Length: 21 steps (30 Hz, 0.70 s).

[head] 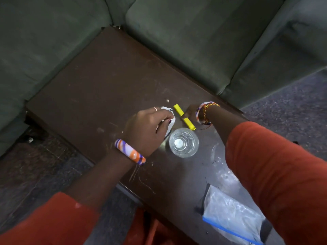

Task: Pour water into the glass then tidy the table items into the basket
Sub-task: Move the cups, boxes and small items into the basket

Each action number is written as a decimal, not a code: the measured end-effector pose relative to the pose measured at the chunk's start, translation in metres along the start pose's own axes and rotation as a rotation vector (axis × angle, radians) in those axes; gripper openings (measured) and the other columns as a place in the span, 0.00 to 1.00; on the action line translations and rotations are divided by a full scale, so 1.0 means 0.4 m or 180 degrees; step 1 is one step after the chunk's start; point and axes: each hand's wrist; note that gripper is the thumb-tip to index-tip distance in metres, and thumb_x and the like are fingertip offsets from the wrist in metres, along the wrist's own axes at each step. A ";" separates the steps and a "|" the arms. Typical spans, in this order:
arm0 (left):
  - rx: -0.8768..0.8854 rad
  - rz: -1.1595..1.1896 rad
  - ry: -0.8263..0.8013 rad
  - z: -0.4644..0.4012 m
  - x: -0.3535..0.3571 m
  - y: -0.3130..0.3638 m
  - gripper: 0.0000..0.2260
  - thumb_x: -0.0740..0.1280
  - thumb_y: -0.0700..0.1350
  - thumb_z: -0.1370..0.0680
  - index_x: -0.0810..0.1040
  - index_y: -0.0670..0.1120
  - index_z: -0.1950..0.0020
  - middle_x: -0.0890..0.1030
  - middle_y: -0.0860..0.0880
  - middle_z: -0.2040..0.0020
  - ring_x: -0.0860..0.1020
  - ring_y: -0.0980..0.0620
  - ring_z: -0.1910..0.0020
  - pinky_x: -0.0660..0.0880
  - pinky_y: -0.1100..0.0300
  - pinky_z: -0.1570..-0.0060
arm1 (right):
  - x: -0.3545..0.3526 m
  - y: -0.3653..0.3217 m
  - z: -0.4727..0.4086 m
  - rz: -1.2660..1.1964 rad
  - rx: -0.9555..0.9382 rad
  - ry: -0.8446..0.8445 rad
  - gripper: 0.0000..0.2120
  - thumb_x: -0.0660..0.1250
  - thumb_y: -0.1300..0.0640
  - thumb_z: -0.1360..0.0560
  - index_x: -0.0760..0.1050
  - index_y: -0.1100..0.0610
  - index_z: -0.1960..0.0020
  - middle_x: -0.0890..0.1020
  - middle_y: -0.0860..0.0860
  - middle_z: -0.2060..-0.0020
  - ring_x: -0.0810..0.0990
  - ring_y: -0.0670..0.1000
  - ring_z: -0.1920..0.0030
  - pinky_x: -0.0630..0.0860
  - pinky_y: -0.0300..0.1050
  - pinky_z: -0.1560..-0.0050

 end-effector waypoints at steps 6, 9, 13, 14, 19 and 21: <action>0.0800 0.0085 -0.0474 0.054 0.102 0.141 0.11 0.61 0.43 0.26 0.83 0.43 0.54 0.86 0.44 0.59 0.84 0.44 0.61 0.80 0.54 0.65 | 0.140 0.166 0.147 -0.0829 0.0527 0.0834 0.08 0.62 0.64 0.24 0.79 0.63 0.49 0.79 0.59 0.59 0.77 0.53 0.53 0.74 0.33 0.60; 0.0990 0.0095 -0.1102 0.108 0.176 0.195 0.10 0.62 0.43 0.27 0.82 0.46 0.54 0.85 0.46 0.60 0.83 0.45 0.63 0.80 0.55 0.69 | 0.289 0.218 0.231 -0.1137 0.0921 0.1293 0.13 0.64 0.61 0.25 0.79 0.64 0.43 0.81 0.66 0.46 0.80 0.63 0.45 0.75 0.47 0.47; 0.0953 -0.0054 -0.2114 0.170 0.274 0.230 0.13 0.58 0.46 0.27 0.81 0.48 0.54 0.85 0.46 0.58 0.83 0.44 0.59 0.80 0.53 0.64 | 0.457 0.246 0.312 -0.1679 0.1152 0.1567 0.16 0.66 0.62 0.28 0.79 0.57 0.41 0.82 0.64 0.47 0.80 0.63 0.45 0.75 0.47 0.47; 0.0917 -0.0110 -0.2318 0.179 0.295 0.238 0.14 0.57 0.46 0.27 0.81 0.47 0.52 0.85 0.45 0.56 0.82 0.43 0.56 0.79 0.52 0.59 | 0.480 0.252 0.320 -0.1837 0.1195 0.1640 0.15 0.66 0.61 0.29 0.80 0.57 0.43 0.82 0.63 0.47 0.80 0.63 0.46 0.75 0.46 0.48; 0.0731 -0.0759 -0.2938 0.203 0.374 0.270 0.16 0.56 0.48 0.27 0.79 0.48 0.44 0.82 0.45 0.45 0.78 0.44 0.43 0.75 0.54 0.47 | 0.535 0.257 0.337 -0.2162 0.1242 0.1880 0.16 0.68 0.56 0.27 0.77 0.61 0.42 0.79 0.64 0.45 0.78 0.64 0.43 0.75 0.49 0.46; 0.0684 -0.1031 -0.3009 0.207 0.402 0.283 0.14 0.59 0.46 0.24 0.78 0.49 0.42 0.80 0.46 0.43 0.76 0.45 0.41 0.73 0.55 0.46 | 0.545 0.262 0.329 -0.2125 0.1286 0.1988 0.14 0.65 0.62 0.27 0.75 0.62 0.42 0.77 0.64 0.45 0.78 0.65 0.44 0.75 0.50 0.47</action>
Point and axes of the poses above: each hand's wrist, its own z-axis away from the middle knuckle, its own x-axis out of the palm, y = z × x
